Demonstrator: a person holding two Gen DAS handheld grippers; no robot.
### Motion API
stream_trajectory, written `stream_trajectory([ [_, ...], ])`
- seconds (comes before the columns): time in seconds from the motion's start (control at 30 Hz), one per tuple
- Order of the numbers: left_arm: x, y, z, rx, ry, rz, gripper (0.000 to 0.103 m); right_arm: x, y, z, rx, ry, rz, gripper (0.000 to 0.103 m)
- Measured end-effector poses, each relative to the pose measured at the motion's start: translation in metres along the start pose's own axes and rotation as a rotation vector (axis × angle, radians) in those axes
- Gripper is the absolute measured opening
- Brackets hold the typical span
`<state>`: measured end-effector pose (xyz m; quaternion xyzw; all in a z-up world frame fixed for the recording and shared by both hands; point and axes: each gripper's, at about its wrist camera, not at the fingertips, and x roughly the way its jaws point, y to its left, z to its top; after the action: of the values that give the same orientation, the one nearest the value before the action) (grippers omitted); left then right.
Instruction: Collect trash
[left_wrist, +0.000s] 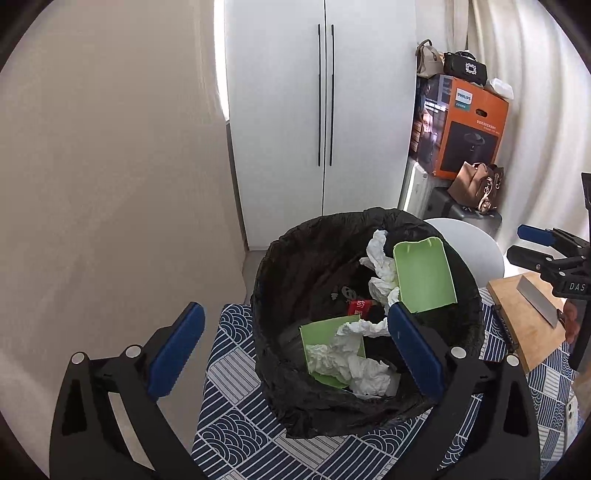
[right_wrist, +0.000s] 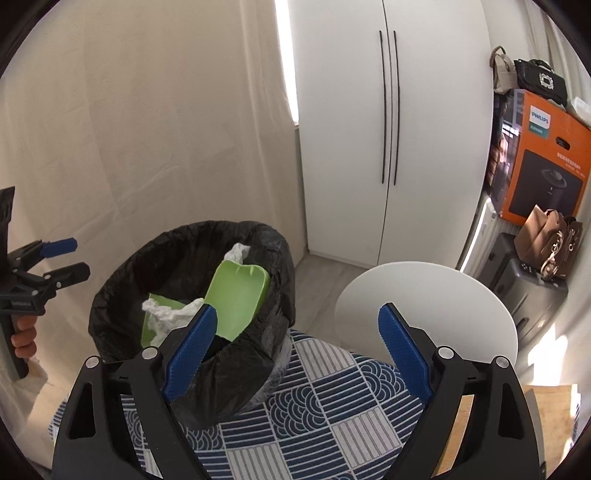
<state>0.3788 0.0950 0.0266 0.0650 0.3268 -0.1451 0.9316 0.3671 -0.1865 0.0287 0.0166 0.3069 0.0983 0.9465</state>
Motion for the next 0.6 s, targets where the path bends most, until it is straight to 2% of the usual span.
stream_trajectory([
  [0.13, -0.010, -0.014, -0.007, 0.008, 0.016, 0.031, 0.097, -0.010, -0.001, -0.012, -0.018, -0.001, 0.008, 0.086],
  [0.27, -0.038, -0.037, -0.019, 0.014, 0.005, 0.036, 0.097, -0.026, -0.005, -0.027, -0.034, -0.007, 0.033, 0.086],
  [0.6, -0.094, -0.100, -0.064, -0.098, 0.031, 0.105, 0.097, -0.096, -0.024, -0.077, -0.132, 0.006, 0.094, 0.089],
])
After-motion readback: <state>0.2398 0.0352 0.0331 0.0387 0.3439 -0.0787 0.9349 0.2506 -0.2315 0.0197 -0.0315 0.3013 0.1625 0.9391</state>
